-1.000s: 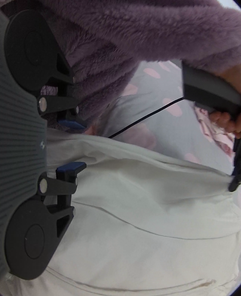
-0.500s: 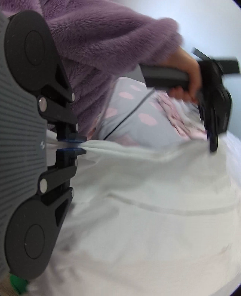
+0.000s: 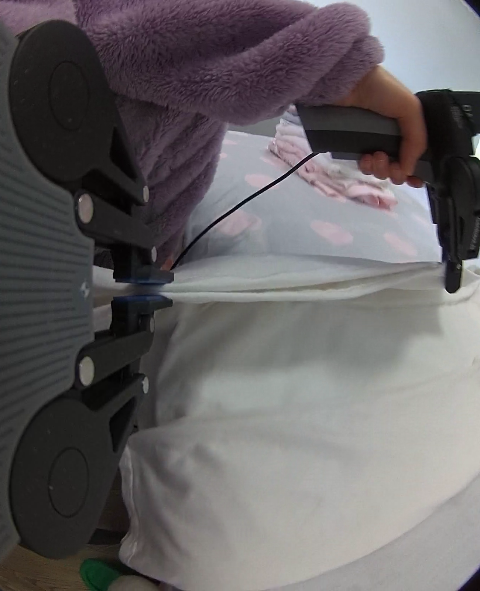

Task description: Fold clothes

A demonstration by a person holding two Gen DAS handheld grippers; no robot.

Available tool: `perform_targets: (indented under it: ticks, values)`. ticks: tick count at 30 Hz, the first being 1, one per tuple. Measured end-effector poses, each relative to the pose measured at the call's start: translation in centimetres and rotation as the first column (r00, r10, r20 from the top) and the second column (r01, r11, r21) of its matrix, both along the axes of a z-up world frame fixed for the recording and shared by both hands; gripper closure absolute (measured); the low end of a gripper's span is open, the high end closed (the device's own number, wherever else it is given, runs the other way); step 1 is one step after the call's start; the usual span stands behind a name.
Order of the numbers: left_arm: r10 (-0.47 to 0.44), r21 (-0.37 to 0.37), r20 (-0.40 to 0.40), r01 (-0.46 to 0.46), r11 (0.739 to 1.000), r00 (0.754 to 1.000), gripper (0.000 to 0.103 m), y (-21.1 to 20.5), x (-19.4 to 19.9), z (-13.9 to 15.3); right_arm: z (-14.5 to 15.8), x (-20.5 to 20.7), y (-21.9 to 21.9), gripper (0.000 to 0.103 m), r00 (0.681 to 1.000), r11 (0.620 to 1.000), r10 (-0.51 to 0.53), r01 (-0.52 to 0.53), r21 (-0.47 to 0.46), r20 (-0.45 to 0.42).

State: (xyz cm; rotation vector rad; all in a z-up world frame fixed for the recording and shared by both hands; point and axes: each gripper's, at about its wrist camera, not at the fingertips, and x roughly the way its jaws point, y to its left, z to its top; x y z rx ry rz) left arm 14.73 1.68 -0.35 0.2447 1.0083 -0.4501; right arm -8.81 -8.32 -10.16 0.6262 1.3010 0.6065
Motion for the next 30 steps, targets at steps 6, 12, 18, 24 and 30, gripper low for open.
perform_targets:
  ticks: [6,12,18,24,30]
  values:
    - [-0.067,0.045,-0.044,0.069,0.997,0.997,0.1,-2.1,0.4,-2.2,-2.2,0.5,0.1,0.096,0.998,1.0,-0.006,0.005,-0.016,-0.07]
    - [-0.11,0.022,-0.058,0.111,0.994,0.992,0.097,-2.2,0.6,-3.7,-3.3,0.1,0.0,0.096,0.994,0.999,0.0,-0.004,-0.039,-0.108]
    - [-0.126,-0.038,-0.043,0.124,0.992,0.991,0.073,-1.4,0.5,-3.9,-4.0,1.6,-0.5,0.096,0.992,0.998,-0.003,-0.005,-0.064,-0.13]
    - [-0.094,-0.094,0.012,0.095,0.991,0.996,0.063,1.5,-0.3,-0.7,-3.3,2.1,-1.5,0.087,0.994,0.988,-0.008,-0.008,-0.152,-0.107]
    - [0.051,-0.139,0.056,-0.042,0.989,0.997,0.063,6.3,0.2,1.0,0.8,3.0,-4.1,0.087,0.999,0.971,-0.01,0.021,-0.238,0.05]
